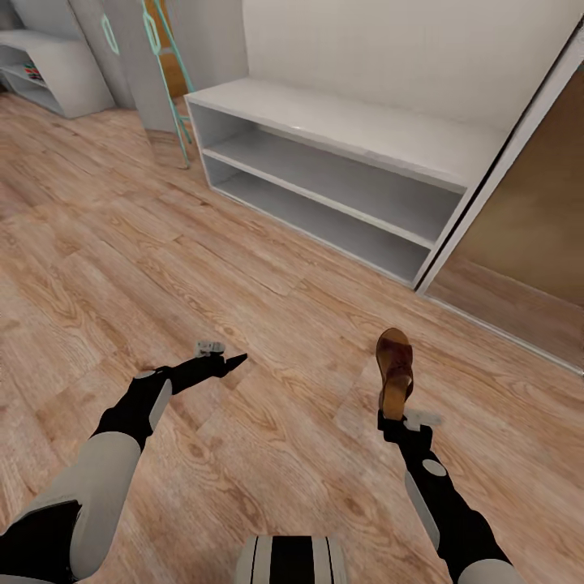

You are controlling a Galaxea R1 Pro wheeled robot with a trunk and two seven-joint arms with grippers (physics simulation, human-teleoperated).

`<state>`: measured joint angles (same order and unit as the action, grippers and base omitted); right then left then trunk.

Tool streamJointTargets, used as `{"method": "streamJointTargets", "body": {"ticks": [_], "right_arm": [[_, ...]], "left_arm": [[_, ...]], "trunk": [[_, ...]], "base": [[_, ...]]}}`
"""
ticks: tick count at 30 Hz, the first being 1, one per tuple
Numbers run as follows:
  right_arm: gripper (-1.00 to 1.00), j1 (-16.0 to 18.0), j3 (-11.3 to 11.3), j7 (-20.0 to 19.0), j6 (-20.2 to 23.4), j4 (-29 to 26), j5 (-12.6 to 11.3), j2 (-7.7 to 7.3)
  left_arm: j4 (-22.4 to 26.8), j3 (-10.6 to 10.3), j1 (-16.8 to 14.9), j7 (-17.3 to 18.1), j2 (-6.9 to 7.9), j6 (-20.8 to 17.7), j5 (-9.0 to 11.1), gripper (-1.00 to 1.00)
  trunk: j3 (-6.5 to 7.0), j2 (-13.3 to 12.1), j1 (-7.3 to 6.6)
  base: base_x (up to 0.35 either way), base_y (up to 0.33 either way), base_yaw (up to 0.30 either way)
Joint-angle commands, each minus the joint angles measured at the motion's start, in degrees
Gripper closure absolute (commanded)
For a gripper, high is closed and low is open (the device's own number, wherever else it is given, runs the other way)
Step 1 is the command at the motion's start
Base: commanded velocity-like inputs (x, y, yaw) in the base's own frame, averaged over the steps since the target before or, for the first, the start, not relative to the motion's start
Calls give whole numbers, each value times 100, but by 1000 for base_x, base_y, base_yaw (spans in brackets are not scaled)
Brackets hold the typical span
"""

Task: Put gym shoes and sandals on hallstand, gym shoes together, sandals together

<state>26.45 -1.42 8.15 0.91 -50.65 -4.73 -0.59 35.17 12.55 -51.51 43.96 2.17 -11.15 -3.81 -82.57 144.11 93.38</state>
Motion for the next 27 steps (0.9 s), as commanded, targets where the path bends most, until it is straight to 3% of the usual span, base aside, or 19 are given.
{"method": "streamJointTargets", "body": {"ticks": [1, 27], "right_arm": [[100, 0, 10, 21, 6, -5, -72, -3], [100, 0, 10, 15, 6, -11, -89, -3]], "left_arm": [[8, 37, -3, 43, -6, -45, -41, -100], [-1, 45, -5, 51, -6, -51, -33, -100]], "trunk": [[29, 0, -3], [852, -35, -70]], "base": [[0, 0, 0], [0, 0, 0]]}}
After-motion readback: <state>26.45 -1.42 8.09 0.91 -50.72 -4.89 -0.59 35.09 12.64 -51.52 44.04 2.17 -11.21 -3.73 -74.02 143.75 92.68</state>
